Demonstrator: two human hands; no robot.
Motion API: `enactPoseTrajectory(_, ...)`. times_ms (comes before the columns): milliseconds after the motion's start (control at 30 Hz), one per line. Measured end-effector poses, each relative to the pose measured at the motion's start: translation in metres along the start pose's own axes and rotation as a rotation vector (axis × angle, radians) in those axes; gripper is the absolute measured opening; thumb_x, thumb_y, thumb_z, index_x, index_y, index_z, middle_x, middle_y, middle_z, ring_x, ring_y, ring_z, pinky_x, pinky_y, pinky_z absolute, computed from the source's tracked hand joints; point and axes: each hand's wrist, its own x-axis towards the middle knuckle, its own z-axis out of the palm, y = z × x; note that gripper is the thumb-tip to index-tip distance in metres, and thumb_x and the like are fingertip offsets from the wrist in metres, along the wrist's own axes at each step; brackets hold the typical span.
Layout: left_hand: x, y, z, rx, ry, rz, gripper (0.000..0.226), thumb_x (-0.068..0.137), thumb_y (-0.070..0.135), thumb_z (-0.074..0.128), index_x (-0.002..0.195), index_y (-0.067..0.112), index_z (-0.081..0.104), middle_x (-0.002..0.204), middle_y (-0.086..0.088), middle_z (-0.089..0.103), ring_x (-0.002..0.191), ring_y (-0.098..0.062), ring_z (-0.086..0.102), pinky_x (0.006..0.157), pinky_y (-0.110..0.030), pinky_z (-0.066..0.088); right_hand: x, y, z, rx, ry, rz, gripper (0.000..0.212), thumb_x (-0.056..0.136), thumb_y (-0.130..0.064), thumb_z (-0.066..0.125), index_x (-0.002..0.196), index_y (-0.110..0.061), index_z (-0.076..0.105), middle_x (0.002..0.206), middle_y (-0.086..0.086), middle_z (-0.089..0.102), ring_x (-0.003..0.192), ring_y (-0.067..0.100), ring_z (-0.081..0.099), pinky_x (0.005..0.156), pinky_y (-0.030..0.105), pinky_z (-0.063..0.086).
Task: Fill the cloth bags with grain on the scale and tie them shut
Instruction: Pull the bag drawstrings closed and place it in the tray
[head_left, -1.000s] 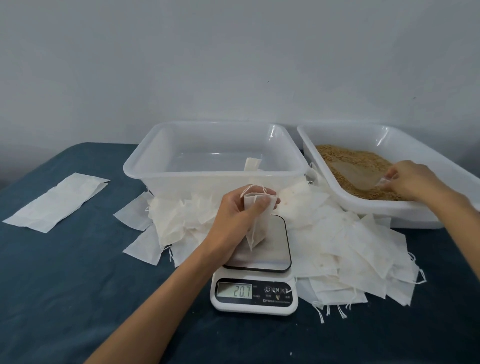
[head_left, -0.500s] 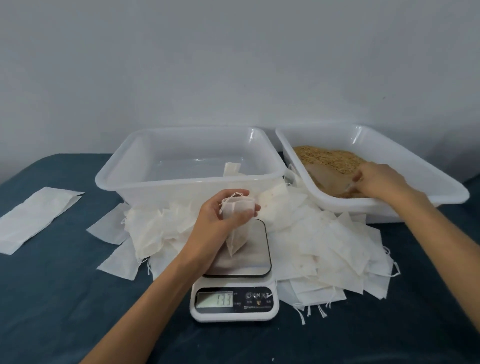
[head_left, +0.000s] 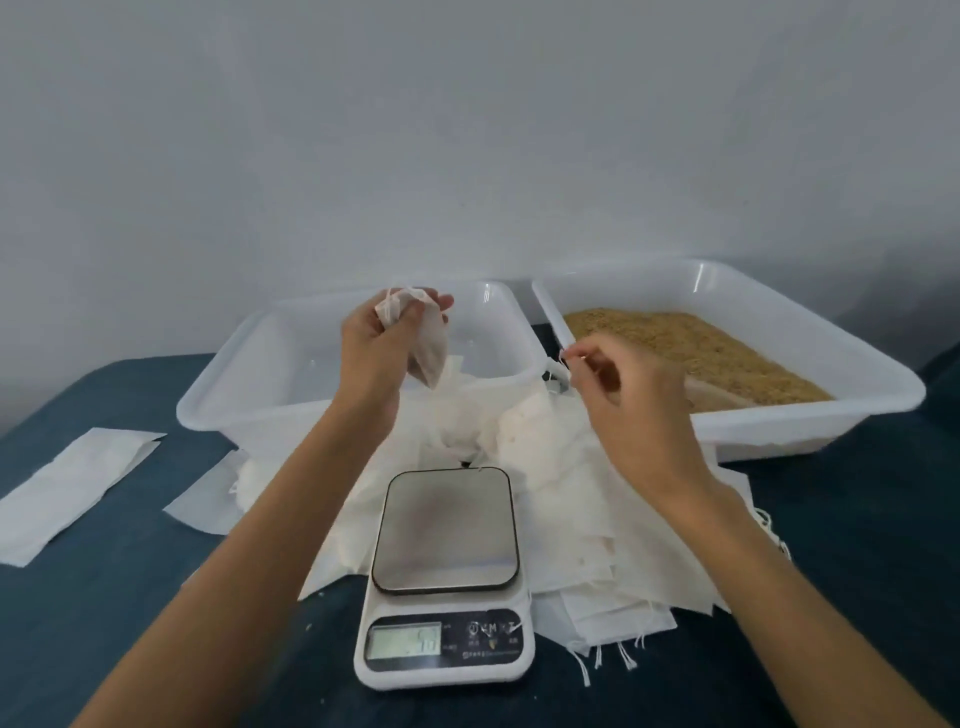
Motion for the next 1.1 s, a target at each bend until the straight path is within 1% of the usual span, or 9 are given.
enactPoseTrajectory(200, 0.059, -0.027, -0.013, 0.755, 0.158, -0.08, 0.022, 0.096, 0.002, 0.054, 0.093, -0.001, 0.076, 0.093, -0.02, 0.074, 0.101, -0.04, 0.069, 0.082, -0.041, 0.054, -0.024, -0.001, 0.03, 0.247, -0.162, 0.028, 0.01, 0.099, -0.024, 0.061, 0.103, -0.031, 0.067, 0.082, -0.018, 0.067, 0.079, 0.009, 0.066, 0.068, 0.016, 0.048)
enactPoseTrajectory(333, 0.066, -0.04, -0.042, 1.117, 0.101, -0.131, 0.024, 0.096, 0.001, 0.05, 0.091, -0.002, 0.073, 0.091, -0.026, 0.071, 0.092, -0.044, 0.066, 0.08, -0.045, 0.052, -0.03, 0.006, 0.032, 0.252, -0.197, 0.005, 0.009, 0.1, -0.029, 0.059, 0.103, -0.036, 0.064, 0.085, -0.018, 0.067, 0.079, 0.009, 0.066, 0.064, 0.015, 0.046)
enactPoseTrajectory(433, 0.066, -0.046, -0.048, 1.147, 0.004, -0.177, 0.026, 0.099, 0.01, 0.057, 0.074, 0.006, 0.064, 0.074, -0.018, 0.058, 0.07, -0.035, 0.058, 0.069, -0.041, 0.053, -0.032, 0.006, 0.035, 0.261, -0.204, 0.007, 0.009, 0.1, -0.032, 0.057, 0.104, -0.037, 0.063, 0.085, -0.017, 0.066, 0.08, 0.01, 0.065, 0.065, 0.017, 0.048)
enactPoseTrajectory(567, 0.069, -0.044, -0.04, 1.015, -0.207, -0.279, 0.016, 0.099, 0.017, 0.068, 0.103, 0.003, 0.075, 0.086, -0.008, 0.064, 0.063, -0.02, 0.055, 0.05, -0.021, 0.049, -0.033, 0.007, 0.037, 0.243, -0.231, 0.007, 0.009, 0.1, -0.034, 0.055, 0.104, -0.037, 0.062, 0.084, -0.018, 0.065, 0.081, 0.009, 0.064, 0.067, 0.017, 0.047)
enactPoseTrajectory(700, 0.063, -0.043, -0.031, 1.016, -0.362, -0.302, 0.027, 0.101, 0.029, 0.068, 0.113, 0.005, 0.074, 0.111, -0.011, 0.068, 0.089, -0.023, 0.058, 0.077, -0.027, 0.044, -0.034, 0.008, 0.037, 0.264, -0.233, 0.021, 0.008, 0.1, -0.03, 0.057, 0.103, -0.036, 0.063, 0.08, -0.015, 0.066, 0.078, 0.011, 0.064, 0.067, 0.019, 0.047)
enactPoseTrajectory(800, 0.04, -0.035, -0.025, 0.99, -0.133, 0.0, 0.021, 0.102, 0.022, 0.066, 0.115, 0.007, 0.071, 0.106, -0.01, 0.072, 0.085, -0.023, 0.062, 0.078, -0.032, 0.05, -0.031, 0.008, 0.035, 0.289, -0.176, 0.03, 0.011, 0.101, -0.023, 0.059, 0.103, -0.031, 0.067, 0.075, -0.013, 0.067, 0.077, 0.007, 0.066, 0.063, 0.012, 0.044)
enactPoseTrajectory(900, -0.007, -0.027, -0.025, 0.998, -0.02, 0.396, 0.008, 0.099, 0.017, 0.069, 0.092, 0.016, 0.066, 0.075, 0.005, 0.063, 0.065, -0.017, 0.055, 0.064, -0.038, 0.05, -0.03, 0.006, 0.032, 0.328, -0.093, 0.04, 0.013, 0.102, -0.018, 0.058, 0.104, -0.022, 0.069, 0.072, -0.012, 0.068, 0.074, 0.004, 0.066, 0.063, 0.008, 0.042)
enactPoseTrajectory(1000, -0.046, -0.03, -0.025, 1.205, -0.27, 0.366, 0.011, 0.098, 0.027, 0.068, 0.088, 0.024, 0.067, 0.068, 0.008, 0.066, 0.062, -0.018, 0.053, 0.062, -0.036, 0.048, -0.03, 0.004, 0.032, 0.352, -0.082, 0.053, 0.013, 0.103, -0.017, 0.056, 0.105, -0.02, 0.069, 0.072, -0.01, 0.068, 0.071, 0.007, 0.066, 0.062, 0.01, 0.043)
enactPoseTrajectory(1100, -0.054, -0.036, -0.02, 1.287, -0.503, 0.179, 0.011, 0.102, 0.031, 0.062, 0.105, 0.03, 0.073, 0.091, 0.01, 0.074, 0.078, -0.013, 0.054, 0.075, -0.034, 0.048, -0.03, 0.003, 0.033, 0.345, -0.094, 0.053, 0.013, 0.103, -0.017, 0.056, 0.106, -0.02, 0.068, 0.071, -0.01, 0.068, 0.069, 0.009, 0.066, 0.059, 0.009, 0.041)
